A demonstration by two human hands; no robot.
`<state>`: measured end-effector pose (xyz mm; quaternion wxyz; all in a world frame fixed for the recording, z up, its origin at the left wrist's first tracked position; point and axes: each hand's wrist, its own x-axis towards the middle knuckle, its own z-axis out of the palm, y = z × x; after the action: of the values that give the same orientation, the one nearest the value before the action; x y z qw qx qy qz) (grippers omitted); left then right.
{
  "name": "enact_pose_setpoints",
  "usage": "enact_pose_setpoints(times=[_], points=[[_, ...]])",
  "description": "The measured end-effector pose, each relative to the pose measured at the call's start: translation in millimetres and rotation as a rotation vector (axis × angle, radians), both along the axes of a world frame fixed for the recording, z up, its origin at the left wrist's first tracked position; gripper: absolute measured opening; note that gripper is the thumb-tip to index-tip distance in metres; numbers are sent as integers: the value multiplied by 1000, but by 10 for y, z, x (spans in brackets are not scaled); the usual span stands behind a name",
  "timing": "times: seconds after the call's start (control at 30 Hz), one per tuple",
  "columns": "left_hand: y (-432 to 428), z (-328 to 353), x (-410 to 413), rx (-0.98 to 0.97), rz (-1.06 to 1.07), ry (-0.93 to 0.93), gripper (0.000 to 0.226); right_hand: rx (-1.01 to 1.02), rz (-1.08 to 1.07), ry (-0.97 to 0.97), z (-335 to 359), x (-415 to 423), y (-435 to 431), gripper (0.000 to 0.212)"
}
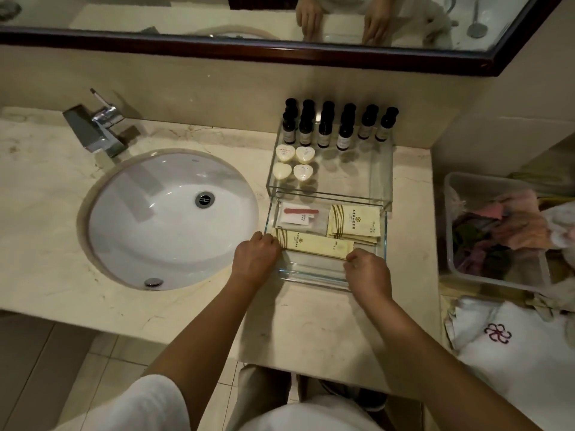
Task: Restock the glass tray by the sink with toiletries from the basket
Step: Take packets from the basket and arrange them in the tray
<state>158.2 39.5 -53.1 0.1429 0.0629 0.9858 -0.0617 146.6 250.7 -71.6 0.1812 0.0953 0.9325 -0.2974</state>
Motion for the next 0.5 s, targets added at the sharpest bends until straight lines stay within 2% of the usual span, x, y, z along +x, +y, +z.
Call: enact_pose_setpoints(times=[0.13,0.2,0.33,0.4,0.5], points=[[-207,136,270,14,54,77,38,-48,38,15,169,43,-105,16],[-369,128,471,44,156,109,37,-74,84,33,276,63,-224,18],[-646,377,1045,58,485,-35,17,-94,267,59,483,183,-622,22],[-808,450,1376,27,655,-181,27,-109,362,67,570,294,-899,21],[-1060,686,2022,49,824,-175,31,-168,522,96,719,637,-1425,18]])
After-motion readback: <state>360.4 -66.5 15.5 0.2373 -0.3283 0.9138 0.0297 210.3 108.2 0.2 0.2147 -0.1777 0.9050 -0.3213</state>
